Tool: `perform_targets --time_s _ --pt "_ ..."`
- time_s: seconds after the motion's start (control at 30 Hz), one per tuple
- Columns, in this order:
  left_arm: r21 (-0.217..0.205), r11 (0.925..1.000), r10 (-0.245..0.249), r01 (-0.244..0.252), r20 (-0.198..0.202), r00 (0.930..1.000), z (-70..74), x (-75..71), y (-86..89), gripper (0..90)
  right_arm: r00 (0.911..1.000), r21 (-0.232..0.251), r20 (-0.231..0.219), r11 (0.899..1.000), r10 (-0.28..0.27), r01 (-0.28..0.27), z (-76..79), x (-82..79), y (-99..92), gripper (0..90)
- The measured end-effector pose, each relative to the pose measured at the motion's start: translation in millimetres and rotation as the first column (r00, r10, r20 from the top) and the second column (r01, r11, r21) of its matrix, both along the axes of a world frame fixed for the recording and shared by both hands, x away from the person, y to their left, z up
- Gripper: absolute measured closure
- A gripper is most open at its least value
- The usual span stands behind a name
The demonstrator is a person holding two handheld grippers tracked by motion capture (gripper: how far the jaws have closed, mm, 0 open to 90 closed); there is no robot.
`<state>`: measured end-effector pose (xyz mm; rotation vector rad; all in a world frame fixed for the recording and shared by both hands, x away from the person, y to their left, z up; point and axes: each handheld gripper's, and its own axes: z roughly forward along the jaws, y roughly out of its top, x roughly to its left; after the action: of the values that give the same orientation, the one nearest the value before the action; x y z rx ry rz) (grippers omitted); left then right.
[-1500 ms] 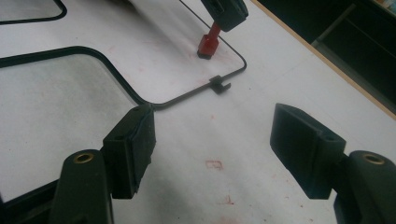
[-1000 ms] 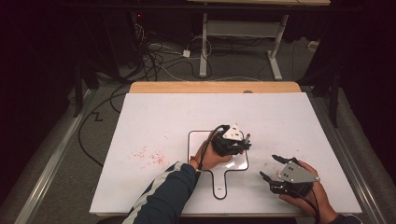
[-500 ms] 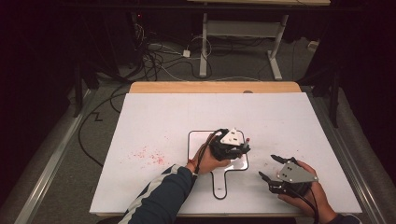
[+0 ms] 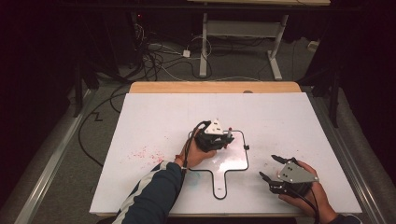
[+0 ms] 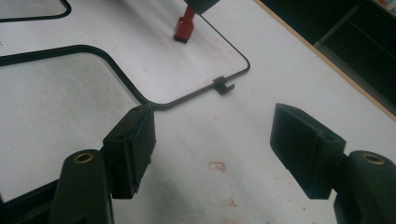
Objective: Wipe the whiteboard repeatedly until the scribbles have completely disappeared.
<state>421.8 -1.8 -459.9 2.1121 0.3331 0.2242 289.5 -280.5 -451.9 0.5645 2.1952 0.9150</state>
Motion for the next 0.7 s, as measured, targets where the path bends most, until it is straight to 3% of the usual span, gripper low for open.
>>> perform_targets --time_s 0.1,0.17,0.33,0.47,0.57,0.7 --pt "-0.004 0.9990 -0.044 0.044 0.011 0.9990 -1.3 -13.1 -4.3 78.5 1.0000 0.002 0.000 1.000 0.000 0.000 0.1 -0.3 0.8 31.9" --pt "0.002 0.9988 -0.049 0.049 0.020 0.9986 -0.8 -14.1 -3.3 78.5 1.0000 0.000 0.002 1.000 0.000 0.000 0.0 0.0 1.7 31.9" --pt "-0.012 0.9995 0.029 -0.029 0.012 0.9995 -2.5 -1.2 12.9 78.5 1.0000 -0.006 0.001 1.000 0.003 -0.003 -0.6 -0.5 3.6 31.9" --pt "-0.025 0.9988 0.042 -0.042 -0.003 0.9991 -3.5 -0.1 17.1 78.5 1.0000 -0.007 0.001 1.000 0.003 -0.003 -0.8 -0.3 3.1 31.9" --pt "-0.020 0.9997 -0.014 0.014 0.000 0.9999 -3.1 -12.1 9.3 78.5 1.0000 -0.009 0.004 1.000 0.005 -0.005 -0.5 -0.4 2.4 31.9" --pt "-0.020 0.9958 -0.089 0.089 0.019 0.9959 -4.4 -31.1 2.0 78.5 1.0000 -0.010 0.007 1.000 0.004 -0.004 0.0 -0.7 1.8 31.9"
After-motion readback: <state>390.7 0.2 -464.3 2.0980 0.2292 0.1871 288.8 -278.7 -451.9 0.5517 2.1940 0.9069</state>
